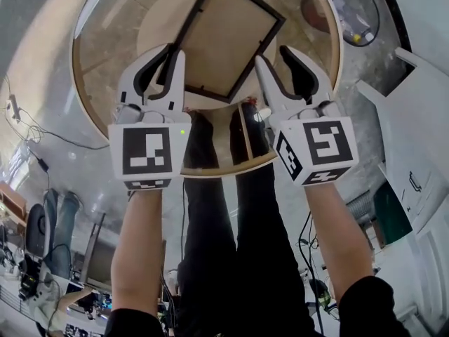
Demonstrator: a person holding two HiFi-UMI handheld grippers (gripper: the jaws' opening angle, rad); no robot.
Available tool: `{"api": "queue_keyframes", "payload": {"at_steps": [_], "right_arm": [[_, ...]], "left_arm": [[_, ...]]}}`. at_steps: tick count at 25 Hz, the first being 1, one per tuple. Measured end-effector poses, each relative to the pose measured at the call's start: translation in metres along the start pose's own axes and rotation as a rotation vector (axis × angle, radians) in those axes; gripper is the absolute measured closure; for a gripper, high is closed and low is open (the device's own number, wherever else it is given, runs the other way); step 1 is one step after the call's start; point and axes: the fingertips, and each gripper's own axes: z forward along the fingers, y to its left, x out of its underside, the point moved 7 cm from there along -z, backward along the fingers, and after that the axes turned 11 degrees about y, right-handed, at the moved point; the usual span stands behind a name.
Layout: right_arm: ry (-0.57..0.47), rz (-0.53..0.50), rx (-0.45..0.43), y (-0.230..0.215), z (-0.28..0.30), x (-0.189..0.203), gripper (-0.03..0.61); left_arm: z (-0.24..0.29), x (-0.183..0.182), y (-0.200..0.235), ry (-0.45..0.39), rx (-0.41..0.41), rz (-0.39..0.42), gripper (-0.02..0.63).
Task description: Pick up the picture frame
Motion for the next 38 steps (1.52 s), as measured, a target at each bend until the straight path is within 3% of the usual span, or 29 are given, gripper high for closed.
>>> {"api": "queue_keyframes", "payload": {"at_steps": [7,12,14,17,21,25,29,33,38], "right_arm": [[-0.023,-0.055,-0.009,0.011,-0.017,-0.029,0.416],[-0.047,-0.185,-0.023,0.026,-0.033,-0.057,0.416],[-0.021,-0.293,-0.036,0.031,-0.038,-0.064,0.415],[0.053,-0.544,-0.061,0.038,-0.032,-0.070,0.414],[0.121,-0.929,-0.103,0.049,-0.011,-0.082,0.411],[0.145,-1.198,-0.164,0.066,0.004,-0.095,0.411],[0.210,-1.361,-0.254,0.078,0.009,-0.094,0.377],[0.405,-1.502,-0.375,0.081,0.017,-0.086,0.370],[0.530,-1.555,-0.457,0.088,0.019,-0.085,0.370]], "left_arm": [[-0.014,-0.020,-0.002,-0.011,0.013,0.034,0.561],[-0.031,-0.032,-0.005,-0.017,0.015,0.120,0.561],[-0.035,-0.035,-0.008,-0.018,0.014,0.176,0.561],[-0.038,-0.038,-0.012,-0.029,0.021,0.236,0.561],[-0.038,-0.037,-0.014,-0.017,0.022,0.235,0.561],[-0.040,-0.034,-0.018,0.014,0.002,0.256,0.561],[-0.045,-0.033,-0.023,0.014,0.001,0.312,0.561],[-0.051,-0.035,-0.027,0.004,0.010,0.396,0.561],[-0.058,-0.037,-0.036,-0.007,0.033,0.498,0.561]]}}
